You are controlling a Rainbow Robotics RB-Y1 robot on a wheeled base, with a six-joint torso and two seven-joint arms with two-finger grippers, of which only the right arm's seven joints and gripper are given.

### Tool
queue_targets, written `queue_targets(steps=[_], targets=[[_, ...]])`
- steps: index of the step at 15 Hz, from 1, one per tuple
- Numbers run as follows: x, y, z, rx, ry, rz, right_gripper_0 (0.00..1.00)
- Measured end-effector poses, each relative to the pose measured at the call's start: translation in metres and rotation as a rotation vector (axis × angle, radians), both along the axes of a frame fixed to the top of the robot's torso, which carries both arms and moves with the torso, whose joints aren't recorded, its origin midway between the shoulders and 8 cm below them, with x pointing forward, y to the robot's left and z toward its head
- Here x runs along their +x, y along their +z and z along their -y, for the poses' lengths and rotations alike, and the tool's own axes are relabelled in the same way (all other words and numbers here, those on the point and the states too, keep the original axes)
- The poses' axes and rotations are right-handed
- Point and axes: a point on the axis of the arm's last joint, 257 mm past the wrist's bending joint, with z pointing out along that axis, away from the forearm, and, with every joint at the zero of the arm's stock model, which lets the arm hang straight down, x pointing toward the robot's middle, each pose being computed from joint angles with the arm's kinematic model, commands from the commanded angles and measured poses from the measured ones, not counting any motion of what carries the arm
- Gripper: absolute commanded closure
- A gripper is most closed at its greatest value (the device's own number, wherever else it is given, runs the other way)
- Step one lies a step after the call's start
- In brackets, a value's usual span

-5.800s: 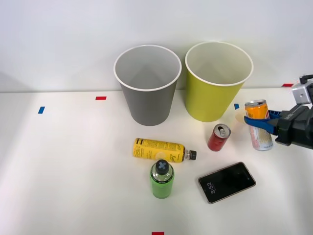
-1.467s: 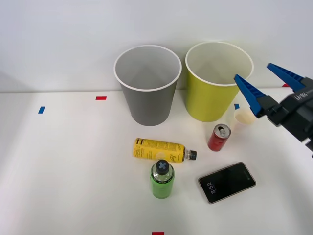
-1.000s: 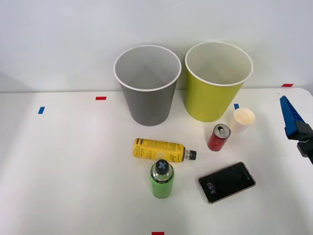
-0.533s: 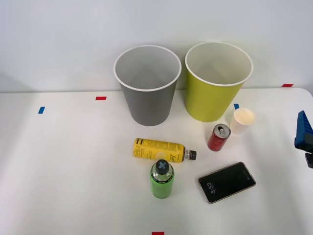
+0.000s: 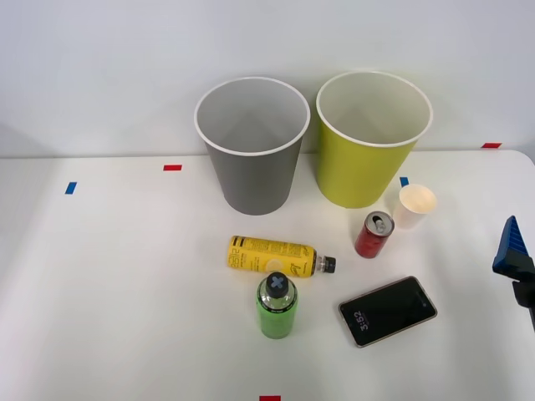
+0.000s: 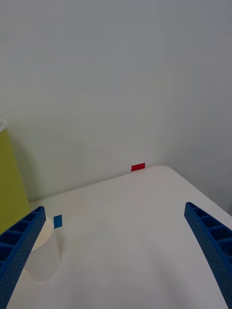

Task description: Put cans in the gray bin, plastic bottles in the light green bin

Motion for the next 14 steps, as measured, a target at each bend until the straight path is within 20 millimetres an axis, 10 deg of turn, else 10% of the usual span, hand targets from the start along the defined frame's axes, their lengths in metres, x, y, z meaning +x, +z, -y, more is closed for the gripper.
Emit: queue_targets(steps=[14], targets=[[-0.014,-0.028,-0.016,-0.16,-0.017,0.027,0.0]])
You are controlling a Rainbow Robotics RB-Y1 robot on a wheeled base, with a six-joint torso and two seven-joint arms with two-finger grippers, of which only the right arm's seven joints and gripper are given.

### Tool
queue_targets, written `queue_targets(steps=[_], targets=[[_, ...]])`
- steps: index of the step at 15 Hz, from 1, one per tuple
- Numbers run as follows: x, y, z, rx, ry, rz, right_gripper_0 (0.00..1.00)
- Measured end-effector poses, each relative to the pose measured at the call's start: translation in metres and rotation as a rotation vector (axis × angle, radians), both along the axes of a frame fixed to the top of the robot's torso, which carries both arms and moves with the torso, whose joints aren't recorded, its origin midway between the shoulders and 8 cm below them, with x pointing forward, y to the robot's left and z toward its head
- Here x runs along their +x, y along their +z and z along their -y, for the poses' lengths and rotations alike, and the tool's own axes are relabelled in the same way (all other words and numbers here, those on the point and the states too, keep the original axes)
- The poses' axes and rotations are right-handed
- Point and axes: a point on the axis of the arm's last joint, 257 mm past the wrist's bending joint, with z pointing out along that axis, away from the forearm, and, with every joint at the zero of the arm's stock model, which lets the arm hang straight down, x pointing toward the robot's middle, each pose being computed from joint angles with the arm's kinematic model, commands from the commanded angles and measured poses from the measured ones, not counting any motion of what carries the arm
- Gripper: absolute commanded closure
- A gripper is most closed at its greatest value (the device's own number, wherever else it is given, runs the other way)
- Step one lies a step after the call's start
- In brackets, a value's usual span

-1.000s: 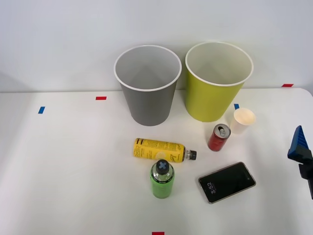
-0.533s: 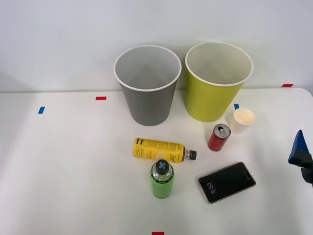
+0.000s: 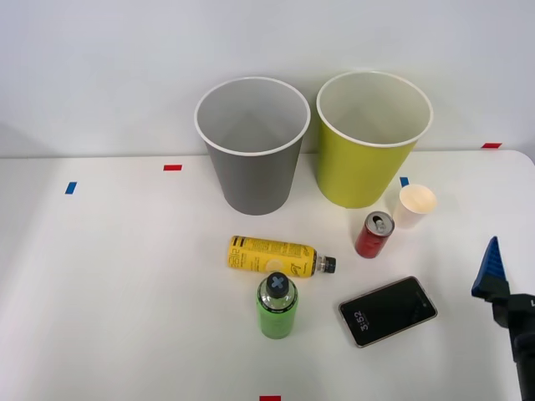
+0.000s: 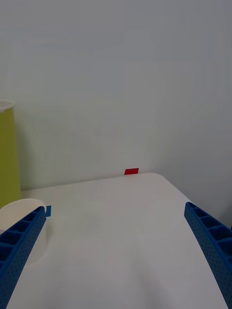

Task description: Put cans in the gray bin, plastic bottles in the light green bin

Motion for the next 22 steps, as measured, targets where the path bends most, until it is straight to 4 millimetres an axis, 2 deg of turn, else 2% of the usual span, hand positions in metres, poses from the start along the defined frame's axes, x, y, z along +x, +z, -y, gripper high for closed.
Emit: queue_targets(steps=[4,9,13,17,22], targets=[[-0.038,-0.029,-0.026,-0.084,0.097,-0.065,0.0],[-0.07,-0.05,-0.039,-0.208,0.137,-0.139,0.0],[-0.092,-0.075,-0.077,-0.149,0.23,-0.201,0.0],[-0.104,-0.081,-0.097,-0.123,0.265,-0.211,0.0],[-0.12,-0.089,-0.11,-0.09,0.275,-0.236,0.0]])
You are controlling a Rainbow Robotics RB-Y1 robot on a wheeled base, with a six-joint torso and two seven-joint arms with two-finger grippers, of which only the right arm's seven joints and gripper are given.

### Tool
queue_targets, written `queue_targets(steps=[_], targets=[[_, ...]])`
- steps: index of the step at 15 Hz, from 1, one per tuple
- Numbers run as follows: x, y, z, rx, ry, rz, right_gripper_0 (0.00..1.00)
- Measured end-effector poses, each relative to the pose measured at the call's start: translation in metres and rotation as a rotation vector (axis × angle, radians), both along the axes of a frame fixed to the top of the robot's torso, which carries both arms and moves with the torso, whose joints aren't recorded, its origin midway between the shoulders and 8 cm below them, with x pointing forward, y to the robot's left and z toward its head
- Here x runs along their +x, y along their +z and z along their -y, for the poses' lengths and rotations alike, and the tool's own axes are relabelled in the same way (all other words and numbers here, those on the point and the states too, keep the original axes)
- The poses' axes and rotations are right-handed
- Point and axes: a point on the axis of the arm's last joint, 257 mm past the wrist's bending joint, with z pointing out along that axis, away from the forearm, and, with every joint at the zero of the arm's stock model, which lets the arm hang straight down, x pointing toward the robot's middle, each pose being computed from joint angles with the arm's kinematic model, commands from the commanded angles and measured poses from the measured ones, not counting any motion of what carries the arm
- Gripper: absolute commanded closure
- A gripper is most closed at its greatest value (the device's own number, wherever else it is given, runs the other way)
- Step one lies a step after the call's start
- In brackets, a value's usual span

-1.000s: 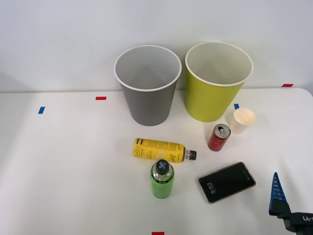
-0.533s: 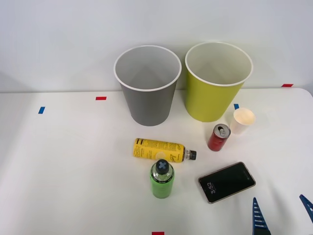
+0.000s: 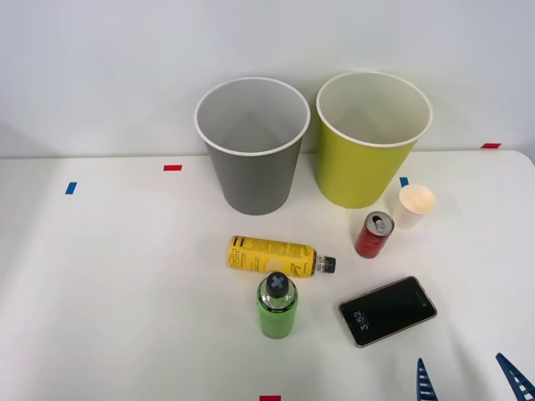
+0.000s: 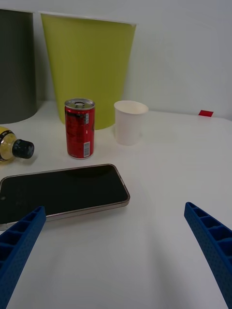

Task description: Put cans in the gray bin, plastic bottles in the light green bin

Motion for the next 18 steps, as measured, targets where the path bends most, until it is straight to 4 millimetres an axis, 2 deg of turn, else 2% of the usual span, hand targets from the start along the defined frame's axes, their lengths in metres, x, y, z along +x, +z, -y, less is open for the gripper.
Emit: queue_targets(steps=[18], targets=[[-0.0068,-0.0035,-0.0081,-0.004,0.016,-0.015,0.0]])
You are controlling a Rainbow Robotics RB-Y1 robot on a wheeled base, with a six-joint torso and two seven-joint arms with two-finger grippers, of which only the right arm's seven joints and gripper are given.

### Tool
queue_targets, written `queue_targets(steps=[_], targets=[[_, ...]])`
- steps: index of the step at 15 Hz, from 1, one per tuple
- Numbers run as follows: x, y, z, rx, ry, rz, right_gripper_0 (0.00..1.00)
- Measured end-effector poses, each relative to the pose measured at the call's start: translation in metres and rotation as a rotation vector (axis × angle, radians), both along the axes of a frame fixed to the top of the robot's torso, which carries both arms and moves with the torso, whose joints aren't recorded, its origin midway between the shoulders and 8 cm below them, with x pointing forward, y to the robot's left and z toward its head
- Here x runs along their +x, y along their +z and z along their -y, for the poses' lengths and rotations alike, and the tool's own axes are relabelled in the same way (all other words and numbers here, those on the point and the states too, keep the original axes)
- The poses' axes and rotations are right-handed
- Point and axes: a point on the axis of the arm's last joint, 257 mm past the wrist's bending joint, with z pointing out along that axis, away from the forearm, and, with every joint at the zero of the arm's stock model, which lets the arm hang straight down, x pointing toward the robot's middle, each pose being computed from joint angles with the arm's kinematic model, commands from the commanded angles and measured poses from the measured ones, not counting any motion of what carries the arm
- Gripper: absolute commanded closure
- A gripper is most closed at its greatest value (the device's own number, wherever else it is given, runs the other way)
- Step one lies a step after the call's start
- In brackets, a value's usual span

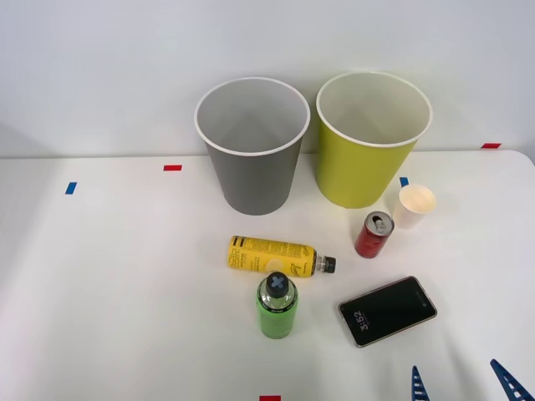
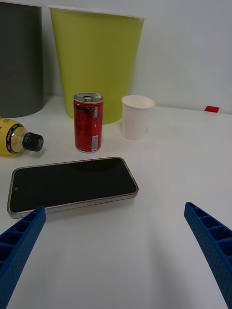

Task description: Put cans in the gray bin, plastic bottles in the light green bin

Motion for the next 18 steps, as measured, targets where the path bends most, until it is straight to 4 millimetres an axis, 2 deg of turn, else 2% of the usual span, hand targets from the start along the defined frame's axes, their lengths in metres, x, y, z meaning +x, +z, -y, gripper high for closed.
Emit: queue_targets(steps=[18], targets=[[0.0,0.0001,0.0,0.0,0.0,0.0,0.0]])
